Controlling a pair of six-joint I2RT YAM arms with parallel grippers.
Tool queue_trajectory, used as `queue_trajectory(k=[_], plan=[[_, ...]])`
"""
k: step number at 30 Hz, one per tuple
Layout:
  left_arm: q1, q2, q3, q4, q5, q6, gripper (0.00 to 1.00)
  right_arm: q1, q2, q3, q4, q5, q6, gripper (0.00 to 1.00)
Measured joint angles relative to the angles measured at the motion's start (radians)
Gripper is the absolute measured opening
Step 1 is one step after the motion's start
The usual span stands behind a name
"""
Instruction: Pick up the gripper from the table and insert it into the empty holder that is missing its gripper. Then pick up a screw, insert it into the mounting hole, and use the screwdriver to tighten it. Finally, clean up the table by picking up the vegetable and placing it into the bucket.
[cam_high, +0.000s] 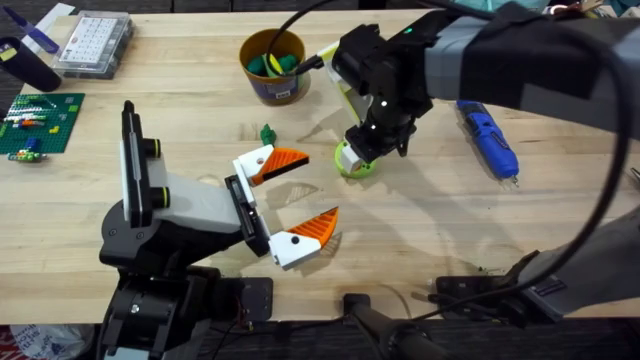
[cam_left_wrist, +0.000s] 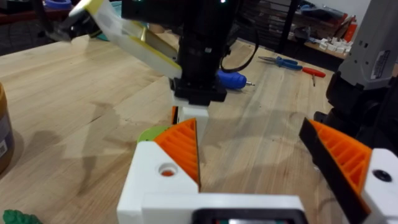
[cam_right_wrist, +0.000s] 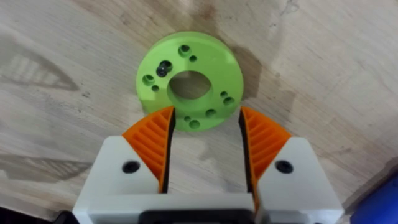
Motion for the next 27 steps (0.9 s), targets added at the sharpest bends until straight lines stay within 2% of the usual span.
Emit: queue_trajectory(k=[18,27], plan=[[0.000,0.000,0.000,0.004,0.000,-0.001,0.987,0.010,-0.007,0.021,0.037,-0.023,0.000,0.578],[0.000,0.000,0.000,0.004,0.000,-0.001,0.987,0.087,-0.007,0.053,0.033,-0.024,0.000,0.578]])
